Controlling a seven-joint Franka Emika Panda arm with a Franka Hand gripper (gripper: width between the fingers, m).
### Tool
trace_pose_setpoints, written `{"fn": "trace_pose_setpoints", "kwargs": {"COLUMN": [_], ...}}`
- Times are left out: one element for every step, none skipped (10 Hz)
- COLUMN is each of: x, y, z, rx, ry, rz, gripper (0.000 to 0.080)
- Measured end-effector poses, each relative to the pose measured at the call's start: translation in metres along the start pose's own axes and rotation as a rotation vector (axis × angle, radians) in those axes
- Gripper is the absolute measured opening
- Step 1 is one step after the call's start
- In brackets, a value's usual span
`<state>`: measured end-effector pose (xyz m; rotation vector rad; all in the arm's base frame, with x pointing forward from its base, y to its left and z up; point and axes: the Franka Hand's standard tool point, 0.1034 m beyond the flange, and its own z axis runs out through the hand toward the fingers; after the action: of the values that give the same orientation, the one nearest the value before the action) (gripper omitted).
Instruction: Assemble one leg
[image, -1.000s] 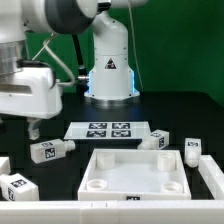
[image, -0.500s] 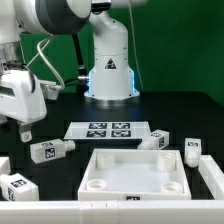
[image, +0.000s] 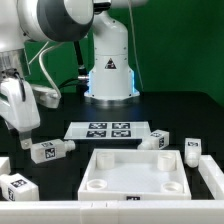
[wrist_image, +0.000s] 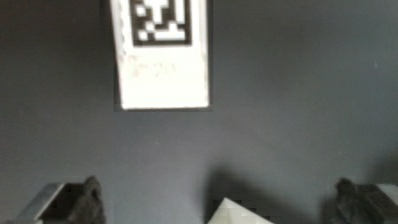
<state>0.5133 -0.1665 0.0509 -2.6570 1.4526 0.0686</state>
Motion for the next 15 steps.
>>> {"fn": "trace_pose_setpoints", "kwargs": {"x": [0.0, -0.003, -0.005, -0.007, -0.018, -0.019, -0.018, -0.022, -0.021, -0.022, -0.028, -0.027, -0.025, -0.023, -0.027], "y": [-0.001, 0.001, 0.005, 0.007, 0.008, 0.01, 0.011, 0.014, 0.016, 0.017, 0.021, 0.02, 0.017, 0.014, 0.015], "z": [0.0, 0.001, 0.001, 0.002, 0.002, 0.002, 0.003, 0.003, 0.004, 0.005, 0.005, 0.006, 0.007, 0.009, 0.008], "rx": [0.0, -0.006, -0.015, -0.018, -0.018, -0.015, -0.02, -0.033, -0.04, -0.047, -0.061, -0.074, -0.086, -0.096, -0.112], "ry": [0.001, -0.026, -0.084, -0.122, -0.212, -0.282, -0.327, -0.42, -0.479, -0.523, -0.618, -0.69, -0.743, -0.782, -0.867], "rz": [-0.001, -0.012, -0.025, -0.078, -0.118, -0.116, -0.11, -0.103, -0.098, -0.095, -0.091, -0.092, -0.1, -0.109, -0.109], "gripper": [0.065, 0.065, 0.065, 0.065, 0.065, 0.065, 0.065, 0.065, 0.065, 0.065, 0.065, 0.065, 0.065, 0.065, 0.065]}}
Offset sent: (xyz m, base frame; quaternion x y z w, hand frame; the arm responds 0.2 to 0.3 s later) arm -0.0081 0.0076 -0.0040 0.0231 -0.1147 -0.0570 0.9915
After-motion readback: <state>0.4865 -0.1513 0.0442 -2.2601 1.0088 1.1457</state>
